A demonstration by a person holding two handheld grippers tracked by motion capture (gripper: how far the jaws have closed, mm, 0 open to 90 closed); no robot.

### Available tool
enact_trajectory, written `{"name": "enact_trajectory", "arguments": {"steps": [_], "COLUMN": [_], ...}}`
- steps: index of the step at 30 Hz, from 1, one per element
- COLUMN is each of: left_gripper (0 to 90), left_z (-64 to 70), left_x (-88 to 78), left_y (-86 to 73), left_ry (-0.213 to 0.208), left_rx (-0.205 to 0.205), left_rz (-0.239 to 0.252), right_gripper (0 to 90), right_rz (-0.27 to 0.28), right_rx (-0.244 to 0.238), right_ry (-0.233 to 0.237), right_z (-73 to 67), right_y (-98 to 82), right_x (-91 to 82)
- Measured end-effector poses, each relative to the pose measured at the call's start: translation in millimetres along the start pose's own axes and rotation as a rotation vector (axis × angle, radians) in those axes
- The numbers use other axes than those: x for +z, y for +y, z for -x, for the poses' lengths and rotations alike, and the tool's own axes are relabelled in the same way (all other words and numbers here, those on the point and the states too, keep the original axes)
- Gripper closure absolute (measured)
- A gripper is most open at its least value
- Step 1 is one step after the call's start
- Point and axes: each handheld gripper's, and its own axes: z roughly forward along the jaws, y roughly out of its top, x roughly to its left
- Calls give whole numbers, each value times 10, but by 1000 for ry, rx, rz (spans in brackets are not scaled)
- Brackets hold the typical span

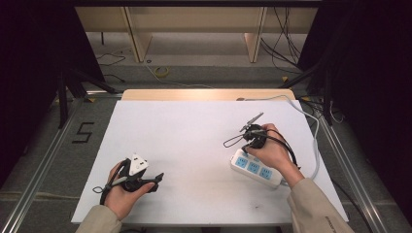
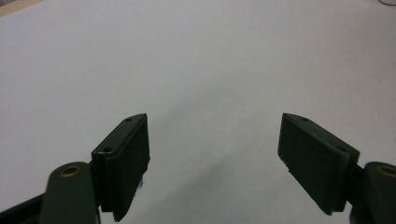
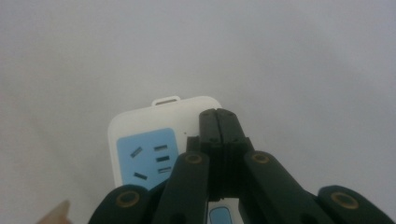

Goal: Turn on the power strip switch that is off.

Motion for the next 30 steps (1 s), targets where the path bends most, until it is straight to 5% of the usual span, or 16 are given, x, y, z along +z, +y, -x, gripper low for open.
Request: {"name": "enact_trajectory", "arguments": {"steps": [30], "left_gripper": [248], "left_z": [0], "left_x": [-6], "left_y": [-3], "left_ry": [2], "left_rx": [1], "left_rz": [-2], "right_gripper": [900], "right_rz": [-32], "right_rx": [5], "right_ry": [15], "right_z": [-23], "right_y": [-6], "right_x": [60]}}
